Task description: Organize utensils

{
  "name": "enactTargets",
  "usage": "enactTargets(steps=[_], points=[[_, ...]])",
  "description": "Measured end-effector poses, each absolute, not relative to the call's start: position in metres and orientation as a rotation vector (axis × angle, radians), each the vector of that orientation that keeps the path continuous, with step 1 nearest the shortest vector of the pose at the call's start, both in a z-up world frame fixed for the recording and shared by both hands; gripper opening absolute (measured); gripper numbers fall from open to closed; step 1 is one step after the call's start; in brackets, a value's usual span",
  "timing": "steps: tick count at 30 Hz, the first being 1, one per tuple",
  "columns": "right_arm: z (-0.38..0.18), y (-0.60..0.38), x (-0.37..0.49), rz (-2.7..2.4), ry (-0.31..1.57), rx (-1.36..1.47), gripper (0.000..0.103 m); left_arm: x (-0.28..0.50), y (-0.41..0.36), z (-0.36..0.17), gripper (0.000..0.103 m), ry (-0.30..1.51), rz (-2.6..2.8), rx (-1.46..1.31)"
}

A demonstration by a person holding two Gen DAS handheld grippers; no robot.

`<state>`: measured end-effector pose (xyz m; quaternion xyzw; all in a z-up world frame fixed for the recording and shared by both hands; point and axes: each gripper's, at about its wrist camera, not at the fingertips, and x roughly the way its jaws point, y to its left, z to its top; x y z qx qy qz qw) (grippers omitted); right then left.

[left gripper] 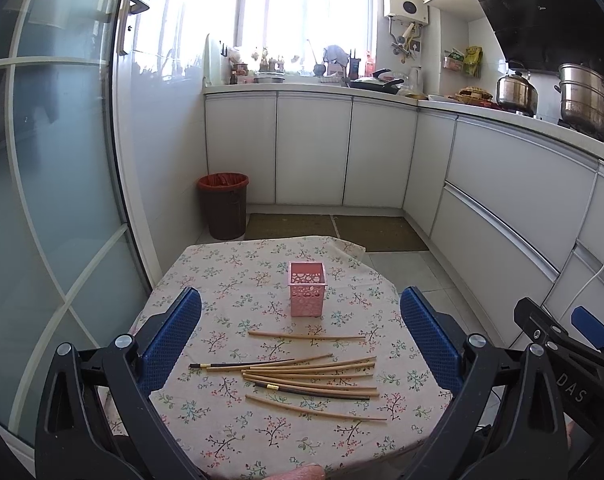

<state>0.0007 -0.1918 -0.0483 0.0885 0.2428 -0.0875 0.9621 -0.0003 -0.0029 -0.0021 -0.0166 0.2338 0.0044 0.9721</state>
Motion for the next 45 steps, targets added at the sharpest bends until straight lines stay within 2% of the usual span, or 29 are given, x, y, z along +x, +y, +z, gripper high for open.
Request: enactTargets(steps=[27,31,35,37,43,45], points=[[-0.053,-0.189,0.002,-0.176,0.523,0.172,0.096,0.004,0.007,-0.008,0.096,0.508,0.029,-0.022],[-0.065,-0.198,0.015,-0.148,0.591,0.214,0.096,0.041,0.010,-0.023,0.096,0.624,-0.001,0.056],[-0.089,-0.223,0.034,-0.089,0.689,0.341,0.096,0.109,0.008,-0.060,0.096,0.791,-0.079,0.153],[-0.106,-0.240,0.045,-0.067,0.740,0.415,0.096,0.143,0.004,-0.086,0.096,0.858,-0.115,0.171],[-0.156,-0.270,0.083,-0.071,0.855,0.519,0.096,0.210,-0.008,-0.183,0.096,1.243,-0.199,0.193],[-0.175,-0.275,0.095,-0.070,0.894,0.550,0.096,0.226,-0.019,-0.206,0.096,1.291,-0.208,0.243]])
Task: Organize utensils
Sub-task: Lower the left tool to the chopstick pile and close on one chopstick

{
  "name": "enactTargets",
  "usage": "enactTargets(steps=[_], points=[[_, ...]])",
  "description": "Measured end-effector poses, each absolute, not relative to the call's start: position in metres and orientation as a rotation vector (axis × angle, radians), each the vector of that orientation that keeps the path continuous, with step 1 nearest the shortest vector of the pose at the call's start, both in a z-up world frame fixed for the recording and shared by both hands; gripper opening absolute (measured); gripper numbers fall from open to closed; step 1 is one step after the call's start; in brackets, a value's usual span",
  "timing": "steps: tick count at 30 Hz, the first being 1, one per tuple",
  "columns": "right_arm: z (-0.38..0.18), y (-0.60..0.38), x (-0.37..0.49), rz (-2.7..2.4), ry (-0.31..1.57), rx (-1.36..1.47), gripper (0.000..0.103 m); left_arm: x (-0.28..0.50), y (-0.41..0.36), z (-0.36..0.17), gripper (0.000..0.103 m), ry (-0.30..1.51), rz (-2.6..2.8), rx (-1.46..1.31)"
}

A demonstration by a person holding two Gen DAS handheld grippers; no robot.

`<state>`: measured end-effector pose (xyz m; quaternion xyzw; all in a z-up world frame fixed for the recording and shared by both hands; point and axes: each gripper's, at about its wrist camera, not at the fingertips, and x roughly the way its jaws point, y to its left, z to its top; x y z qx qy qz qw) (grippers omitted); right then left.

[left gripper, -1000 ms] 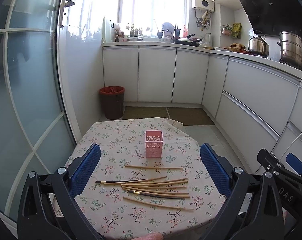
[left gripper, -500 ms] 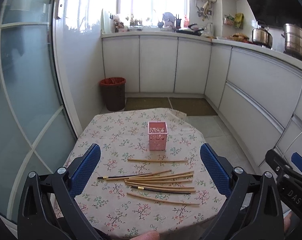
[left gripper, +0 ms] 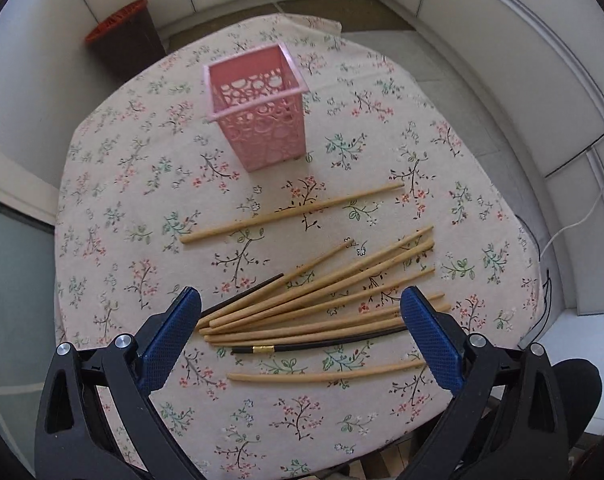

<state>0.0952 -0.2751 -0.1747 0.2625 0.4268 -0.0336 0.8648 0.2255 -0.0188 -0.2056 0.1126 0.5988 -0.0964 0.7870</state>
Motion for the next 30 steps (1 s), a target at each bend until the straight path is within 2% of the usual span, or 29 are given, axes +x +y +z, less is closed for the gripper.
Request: enactTargets(steps=[3,8,11,12,14,15,16,21,24,26,29,30], points=[[-0.200,-0.282,0.112,-0.058,0.946,0.598,0.096,0.240,-0.048,-0.229,0.096,1.305,-0.291,0.376],[-0.226,-0.290,0.130,-0.079,0.977,0.605,0.096,0.261,-0.099,-0.251,0.096,1.206,-0.395,0.684],[-0.237,-0.299,0.135,-0.101,0.985,0.609,0.096,0.279,-0.114,-0.261,0.093,1.204,-0.438,0.746],[-0.241,-0.303,0.137,-0.107,0.991,0.614,0.096,0.285,-0.118,-0.265,0.090,1.214,-0.446,0.750],[-0.248,-0.308,0.141,-0.112,1.009,0.632,0.096,0.298,-0.121,-0.278,0.072,1.276,-0.469,0.748],[-0.252,-0.310,0.142,-0.113,1.018,0.643,0.096,0.304,-0.120,-0.284,0.068,1.316,-0.488,0.742],[-0.255,-0.312,0.144,-0.114,1.027,0.652,0.096,0.309,-0.120,-0.290,0.066,1.350,-0.498,0.739],[-0.266,-0.317,0.149,-0.127,1.055,0.665,0.096,0.326,-0.113,-0.298,0.067,1.423,-0.558,0.703],[-0.273,-0.317,0.152,-0.129,1.077,0.680,0.096,0.330,-0.116,-0.296,0.063,1.430,-0.594,0.724],[-0.276,-0.317,0.153,-0.134,1.087,0.681,0.096,0.332,-0.119,-0.295,0.050,1.446,-0.627,0.718],[-0.276,-0.316,0.153,-0.147,1.085,0.668,0.096,0.330,-0.127,-0.292,0.038,1.441,-0.661,0.734],[-0.276,-0.316,0.153,-0.153,1.084,0.663,0.096,0.331,-0.129,-0.291,0.037,1.440,-0.666,0.730]])
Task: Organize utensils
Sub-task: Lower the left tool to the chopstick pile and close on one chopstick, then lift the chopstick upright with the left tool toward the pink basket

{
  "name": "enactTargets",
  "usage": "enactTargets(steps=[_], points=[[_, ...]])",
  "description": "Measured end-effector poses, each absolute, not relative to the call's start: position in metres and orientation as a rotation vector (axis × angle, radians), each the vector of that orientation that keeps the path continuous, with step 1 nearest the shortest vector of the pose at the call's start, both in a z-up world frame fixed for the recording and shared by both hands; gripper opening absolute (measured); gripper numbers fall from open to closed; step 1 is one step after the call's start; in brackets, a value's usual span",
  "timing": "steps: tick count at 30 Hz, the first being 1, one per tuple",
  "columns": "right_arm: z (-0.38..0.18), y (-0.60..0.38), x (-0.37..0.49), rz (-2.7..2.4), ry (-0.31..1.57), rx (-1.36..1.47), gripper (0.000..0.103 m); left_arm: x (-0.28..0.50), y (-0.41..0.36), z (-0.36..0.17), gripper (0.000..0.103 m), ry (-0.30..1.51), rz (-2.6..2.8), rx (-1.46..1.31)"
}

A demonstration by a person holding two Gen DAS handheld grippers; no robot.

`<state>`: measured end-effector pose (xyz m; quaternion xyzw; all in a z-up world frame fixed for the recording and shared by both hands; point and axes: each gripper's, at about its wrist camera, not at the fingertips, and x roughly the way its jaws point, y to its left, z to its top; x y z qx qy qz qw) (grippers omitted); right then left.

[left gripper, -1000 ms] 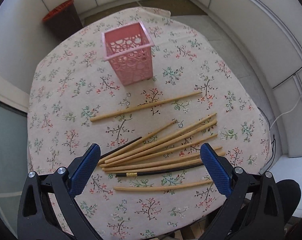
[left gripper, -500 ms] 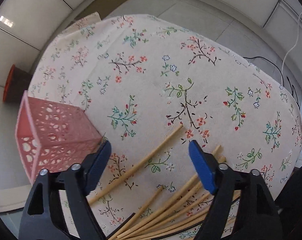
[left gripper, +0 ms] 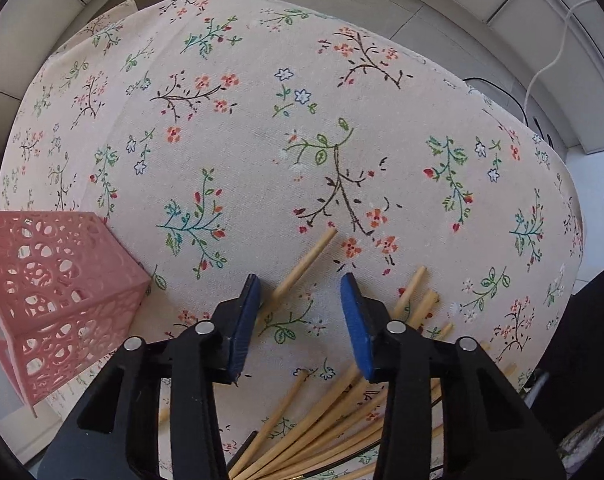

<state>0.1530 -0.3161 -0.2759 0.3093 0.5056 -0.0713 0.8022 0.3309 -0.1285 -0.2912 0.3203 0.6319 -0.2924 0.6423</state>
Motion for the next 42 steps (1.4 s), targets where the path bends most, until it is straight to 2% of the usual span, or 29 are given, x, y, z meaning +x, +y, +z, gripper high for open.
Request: enactTargets(steps=[3,4,7,13,18,22,25,28,29,30,34,37,39,42], points=[[-0.276,-0.317,0.153,-0.163,1.081,0.659,0.096,0.326,-0.127,-0.287,0.032,1.415,-0.678,0.712],[-0.277,-0.318,0.153,-0.165,1.083,0.660,0.096,0.325,-0.126,-0.285,0.023,1.397,-0.682,0.711],[-0.282,-0.318,0.154,-0.163,1.099,0.677,0.096,0.311,-0.122,-0.279,0.010,1.326,-0.692,0.739],[-0.284,-0.305,0.152,-0.180,1.114,0.666,0.096,0.269,-0.097,-0.257,0.008,1.117,-0.642,0.762],[-0.302,-0.275,0.141,-0.150,1.233,0.892,0.096,0.226,-0.056,-0.195,0.007,0.923,-0.618,0.701],[-0.315,-0.236,0.132,-0.213,1.314,1.022,0.095,0.205,-0.020,-0.168,0.006,0.766,-0.580,0.627],[-0.324,-0.208,0.130,-0.278,1.367,1.020,0.086,0.171,0.014,-0.143,0.005,0.668,-0.558,0.553],[-0.333,-0.192,0.131,-0.394,1.381,1.018,0.065,0.144,0.038,-0.124,0.005,0.573,-0.544,0.468],[-0.339,-0.187,0.133,-0.422,1.397,1.025,0.055,0.133,0.046,-0.115,0.005,0.536,-0.537,0.441],[-0.342,-0.186,0.135,-0.457,1.403,1.025,0.050,0.123,0.053,-0.106,0.005,0.498,-0.530,0.411],[-0.335,-0.169,0.146,-0.559,1.378,0.982,0.044,0.095,0.076,-0.078,0.005,0.387,-0.526,0.302],[-0.333,-0.162,0.147,-0.644,1.362,0.965,0.032,0.083,0.083,-0.066,0.005,0.336,-0.518,0.265],[-0.332,-0.162,0.146,-0.657,1.340,0.974,0.020,0.078,0.089,-0.060,0.005,0.317,-0.517,0.236],[-0.333,-0.167,0.141,-0.634,1.319,1.014,0.013,0.077,0.096,-0.056,0.005,0.316,-0.500,0.183]])
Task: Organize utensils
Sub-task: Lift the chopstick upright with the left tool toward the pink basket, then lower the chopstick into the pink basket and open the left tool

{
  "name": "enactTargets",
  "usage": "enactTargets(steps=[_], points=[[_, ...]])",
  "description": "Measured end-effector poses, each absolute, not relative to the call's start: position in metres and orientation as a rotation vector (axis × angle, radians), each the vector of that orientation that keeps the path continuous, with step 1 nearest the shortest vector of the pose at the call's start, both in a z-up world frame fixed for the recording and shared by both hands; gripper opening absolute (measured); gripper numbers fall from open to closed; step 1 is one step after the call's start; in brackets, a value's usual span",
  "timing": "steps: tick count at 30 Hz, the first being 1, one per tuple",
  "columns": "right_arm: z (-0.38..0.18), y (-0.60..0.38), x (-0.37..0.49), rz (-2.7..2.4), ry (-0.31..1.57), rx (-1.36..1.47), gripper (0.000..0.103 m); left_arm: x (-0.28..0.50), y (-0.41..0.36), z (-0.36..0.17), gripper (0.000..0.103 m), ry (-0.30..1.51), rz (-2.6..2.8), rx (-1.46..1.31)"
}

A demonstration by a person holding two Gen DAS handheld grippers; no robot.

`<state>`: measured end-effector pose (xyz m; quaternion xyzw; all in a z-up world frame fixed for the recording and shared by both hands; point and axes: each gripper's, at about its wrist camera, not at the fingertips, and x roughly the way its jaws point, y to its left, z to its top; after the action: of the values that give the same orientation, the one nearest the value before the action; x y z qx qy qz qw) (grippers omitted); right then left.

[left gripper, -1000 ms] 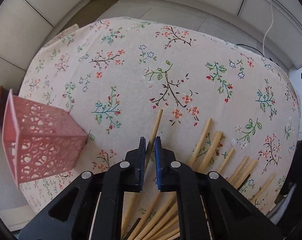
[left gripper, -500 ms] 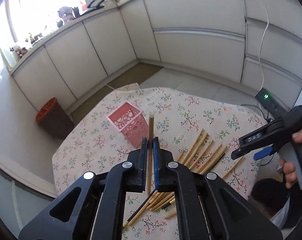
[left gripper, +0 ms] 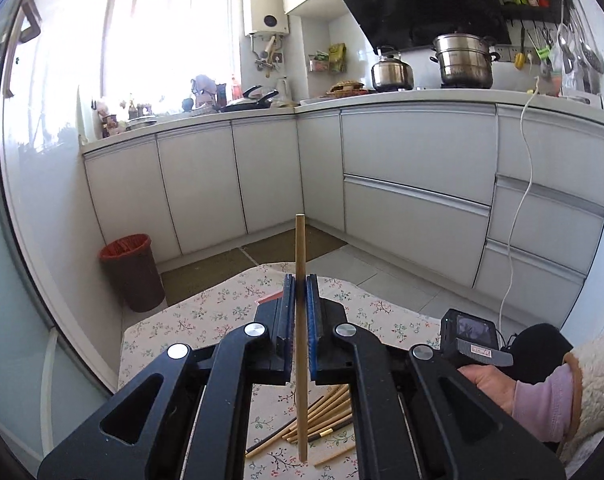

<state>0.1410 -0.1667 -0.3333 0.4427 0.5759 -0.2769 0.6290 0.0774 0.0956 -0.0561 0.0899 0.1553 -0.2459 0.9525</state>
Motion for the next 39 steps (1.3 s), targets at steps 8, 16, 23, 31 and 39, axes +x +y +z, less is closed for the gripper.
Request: enactTargets(steps=[8,16,23,31,39], points=[[-0.316,-0.185,0.131,-0.398,1.231,1.019,0.006,0.077,0.106,-0.052,0.005,0.347,-0.456,0.062],[-0.232,-0.172,0.125,-0.149,1.078,0.815,0.006,0.087,0.103,-0.038,0.005,0.392,-0.399,0.001],[-0.146,-0.167,0.140,-0.013,0.876,0.690,0.006,0.111,0.092,-0.029,0.005,0.436,-0.344,-0.036],[-0.077,-0.187,0.193,0.029,0.710,0.617,0.006,0.161,0.082,-0.015,0.005,0.447,-0.277,-0.110],[-0.036,-0.176,0.250,0.096,0.595,0.502,0.006,0.217,0.070,-0.001,0.005,0.385,-0.225,-0.181]])
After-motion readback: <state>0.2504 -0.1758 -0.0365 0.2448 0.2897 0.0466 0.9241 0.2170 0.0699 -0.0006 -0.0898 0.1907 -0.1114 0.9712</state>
